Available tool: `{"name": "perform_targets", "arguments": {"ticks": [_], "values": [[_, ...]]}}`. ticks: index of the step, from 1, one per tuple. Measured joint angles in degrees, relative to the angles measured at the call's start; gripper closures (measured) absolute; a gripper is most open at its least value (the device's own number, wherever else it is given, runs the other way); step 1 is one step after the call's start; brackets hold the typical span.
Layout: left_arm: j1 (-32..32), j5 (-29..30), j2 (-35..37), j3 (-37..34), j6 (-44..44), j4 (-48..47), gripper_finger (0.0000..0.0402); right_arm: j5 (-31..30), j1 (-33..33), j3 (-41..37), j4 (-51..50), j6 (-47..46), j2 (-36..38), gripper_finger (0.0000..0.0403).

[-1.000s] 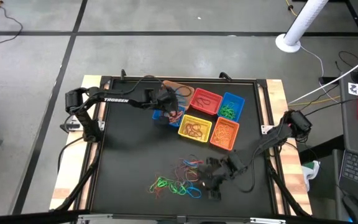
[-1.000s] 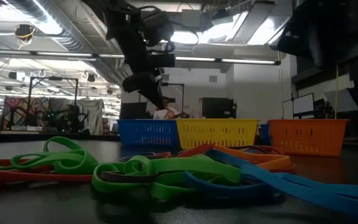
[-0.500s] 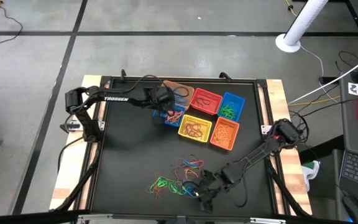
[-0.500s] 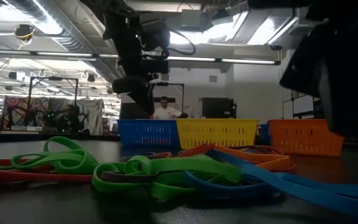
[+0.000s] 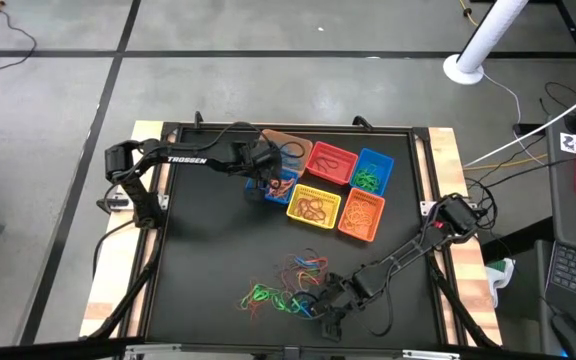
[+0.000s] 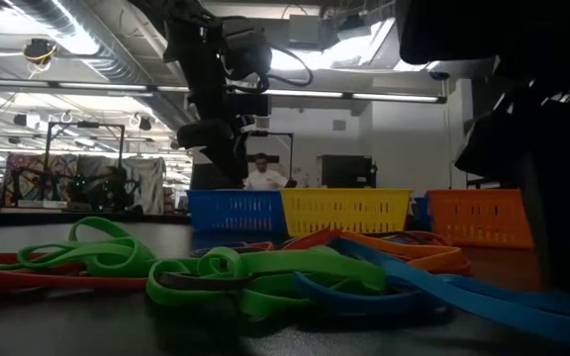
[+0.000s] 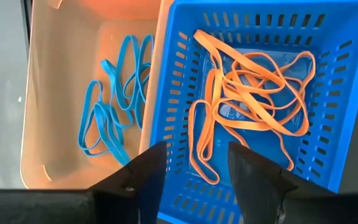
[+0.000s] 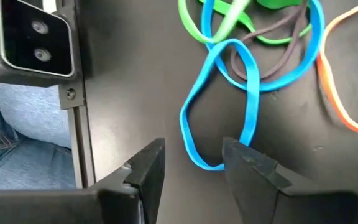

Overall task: Sort rubber bands into baskets
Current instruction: Put the blue rubber band into the transparent orange basket

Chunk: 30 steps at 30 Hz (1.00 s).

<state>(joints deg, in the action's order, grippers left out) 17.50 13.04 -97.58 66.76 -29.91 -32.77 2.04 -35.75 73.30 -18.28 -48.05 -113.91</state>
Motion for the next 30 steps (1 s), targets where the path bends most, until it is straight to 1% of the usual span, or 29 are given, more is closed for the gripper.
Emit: {"name": "perform_targets", "arguments": {"ticks": [6, 14, 23, 26, 30], "values": [[0.0, 0.0, 0.0, 0.0, 0.0, 0.0, 0.0233, 0.9, 0.0, 0.0, -0.6, 0.2, 0.0, 0.0242], [0.0, 0.0, 0.0, 0.0, 0.3, 0.0, 0.0233, 1.5, -1.4, 0.1, -5.5, 1.0, 0.0, 0.0242], [0.0, 0.0, 0.0, 0.0, 3.9, 0.0, 0.0233, -1.1, -1.8, 0.1, -6.9, 2.2, 0.0, 0.0245], [0.0, 0.0, 0.0, 0.0, 4.0, 0.0, 0.0233, -2.2, -1.8, 0.1, -7.8, 1.8, 0.0, 0.0267], [0.0, 0.0, 0.0, 0.0, 4.0, 0.0, 0.0233, -2.7, -1.1, 0.1, -8.5, -1.0, 0.0, 0.0328]]}}
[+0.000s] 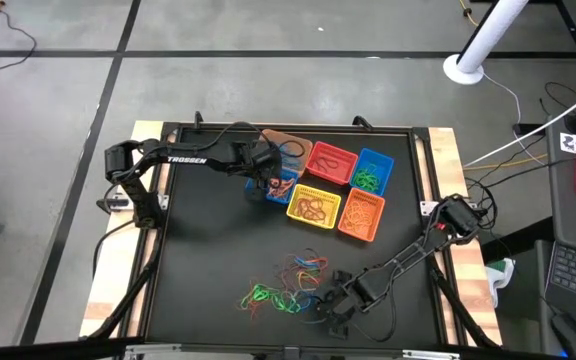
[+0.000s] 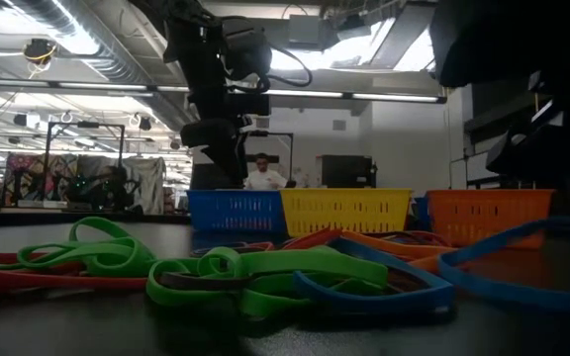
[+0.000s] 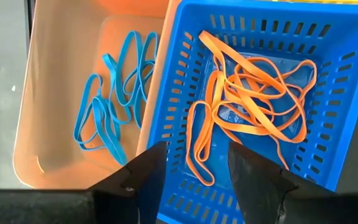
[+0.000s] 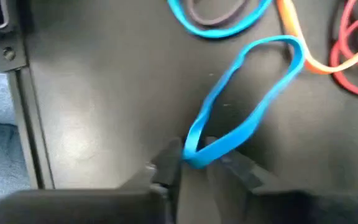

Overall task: Sort rubber bands into baskets
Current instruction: Put the blue rubber band into the transparent orange basket

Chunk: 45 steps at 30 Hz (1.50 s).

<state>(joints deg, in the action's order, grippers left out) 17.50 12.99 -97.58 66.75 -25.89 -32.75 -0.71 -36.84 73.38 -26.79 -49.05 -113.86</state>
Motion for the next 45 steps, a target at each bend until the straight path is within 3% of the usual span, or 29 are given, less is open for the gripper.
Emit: {"name": "perform_targets", "arguments": {"ticks": [4, 10, 15, 25, 30, 36, 45], "values": [[0.0, 0.0, 0.0, 0.0, 0.0, 0.3, 0.0233, 0.7, 1.3, -0.1, -1.9, 0.5, 0.7, 0.0392], [0.0, 0.0, 0.0, 0.0, 0.7, 0.5, 0.0233, 0.0, 3.6, -0.2, -9.9, 4.5, 5.9, 0.0371], [0.0, 0.0, 0.0, 0.0, 2.1, 0.5, 0.0233, -2.7, 6.8, -0.1, -20.1, 10.7, 12.6, 0.0392], [0.0, 0.0, 0.0, -0.1, 2.2, 0.8, 0.0233, -11.5, 19.7, -0.1, -35.0, 30.8, 26.8, 0.0392], [0.0, -0.1, 0.0, 0.0, 2.1, 1.0, 0.0233, -13.4, 29.1, -0.1, -33.7, 43.4, 31.5, 0.0400], [0.0, -0.3, 0.0, -0.1, 2.1, 3.2, 0.0233, -13.9, 40.2, -0.1, -25.8, 60.0, 31.9, 0.0396], [0.0, -0.4, 0.0, -0.1, 2.5, 5.5, 0.0233, -3.9, 54.4, -0.1, -2.3, 73.6, 27.4, 0.0397]]}}
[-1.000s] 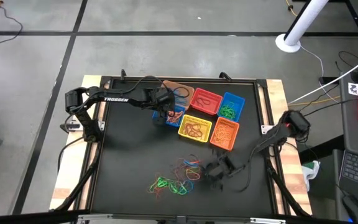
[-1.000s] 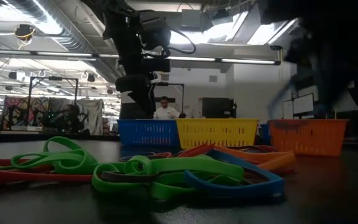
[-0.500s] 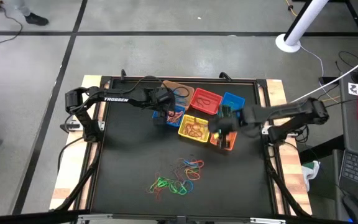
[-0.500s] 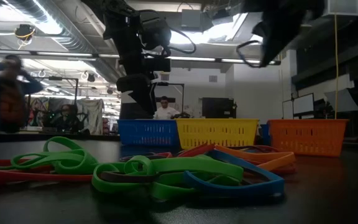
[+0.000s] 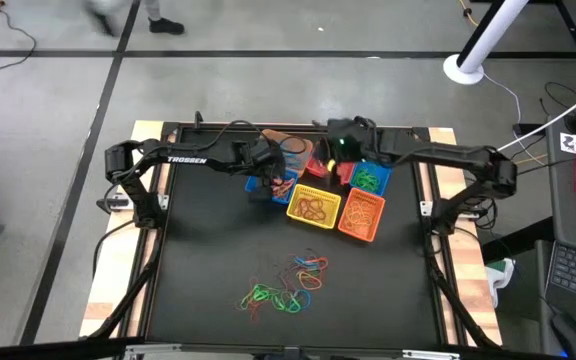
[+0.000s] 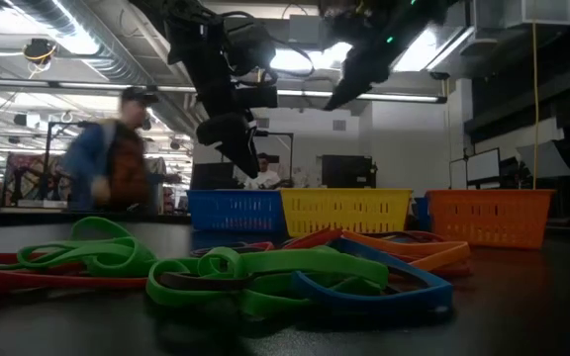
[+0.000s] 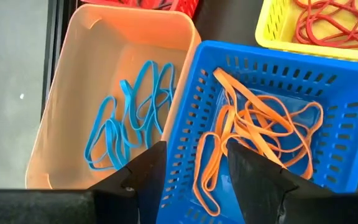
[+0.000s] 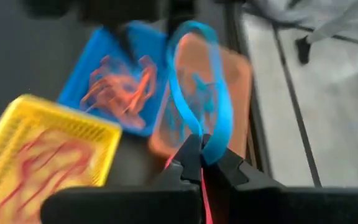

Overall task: Sort rubber bands into baskets
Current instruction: Put the blue rubber band into the transparent orange basket, then put the green rubber band into the right blue basket

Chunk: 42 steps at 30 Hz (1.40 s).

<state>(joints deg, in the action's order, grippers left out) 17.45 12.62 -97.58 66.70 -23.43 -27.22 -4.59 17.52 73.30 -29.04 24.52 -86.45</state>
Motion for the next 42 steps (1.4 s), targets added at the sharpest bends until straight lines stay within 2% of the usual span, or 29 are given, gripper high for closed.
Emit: {"name": "perform_targets", "arguments": {"ticks": [9, 20, 25, 33, 37, 42], "values": [[-2.5, 0.0, 0.4, 0.0, 5.2, -0.8, 0.0233, 3.8, 8.2, 0.0, 13.1, 0.3, -8.6, 0.0397], [-10.3, 0.0, 7.3, 0.0, 11.7, -2.9, 0.0233, 4.2, 9.9, 0.0, 22.3, 0.3, -17.7, 0.0394], [-14.8, 0.0, 8.6, 0.0, 18.9, -5.7, 0.0233, 7.4, 9.9, 0.0, 24.5, 0.2, -19.8, 0.0347], [-22.2, -2.3, 8.6, 0.0, 27.3, -8.9, 0.0233, 6.7, 9.9, 0.0, 25.6, 0.0, -20.6, 0.0254], [-25.2, -6.0, 8.6, 0.0, 31.6, -8.8, 0.0233, 6.2, 9.9, 0.0, 25.7, -0.1, -20.6, 0.0234], [-29.0, -9.4, 8.6, 0.0, 37.6, -8.7, 0.0233, 5.1, 9.9, 0.0, 23.9, -0.2, -20.6, 0.0229]]}}
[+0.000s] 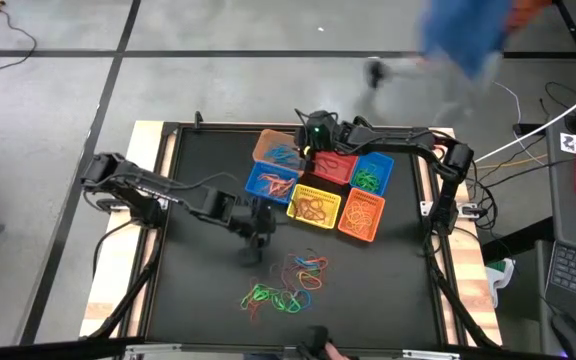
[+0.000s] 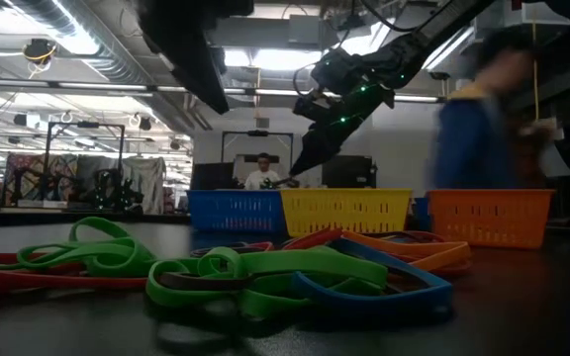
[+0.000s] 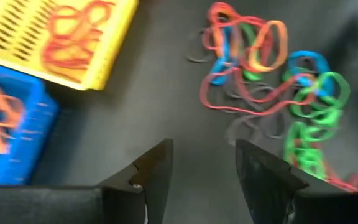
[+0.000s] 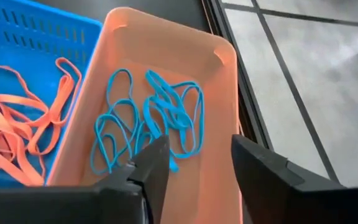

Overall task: Sort rubber bands into baskets
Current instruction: Put the green rubber band into the right blue basket

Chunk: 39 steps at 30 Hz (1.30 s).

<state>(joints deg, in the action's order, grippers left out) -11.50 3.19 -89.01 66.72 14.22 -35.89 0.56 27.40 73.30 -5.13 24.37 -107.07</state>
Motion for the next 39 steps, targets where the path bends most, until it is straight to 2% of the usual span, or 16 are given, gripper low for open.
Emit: {"name": "perform_targets", "arguments": {"ticks": [5, 13, 20, 29, 32, 39], "values": [[-4.4, -2.4, -0.9, -0.1, 4.1, 0.5, 0.0233, 0.0, 0.0, 0.0, -3.4, 0.0, 0.0, 0.0229], [-10.0, -3.0, -1.7, -7.0, 8.8, 12.0, 0.0233, 0.1, 0.0, 0.0, -7.0, 0.0, 0.0, 0.0229], [-12.1, -2.9, -1.7, -13.2, 19.8, 20.6, 0.0233, 0.7, 0.0, 0.0, -9.1, -0.1, 0.0, 0.0229], [-14.1, -2.9, -2.2, -19.9, 28.9, 30.6, 0.0233, 2.1, 0.0, 0.0, -10.6, -0.1, 0.0, 0.0229], [-15.0, -2.9, -3.7, -21.4, 30.5, 34.5, 0.0233, 2.1, 0.0, 0.0, -11.3, -0.1, 0.0, 0.0229], [-15.6, -2.9, -8.6, -21.4, 30.7, 36.9, 0.0233, 2.1, 0.0, 0.0, -12.6, -0.1, 0.0, 0.0229]]}}
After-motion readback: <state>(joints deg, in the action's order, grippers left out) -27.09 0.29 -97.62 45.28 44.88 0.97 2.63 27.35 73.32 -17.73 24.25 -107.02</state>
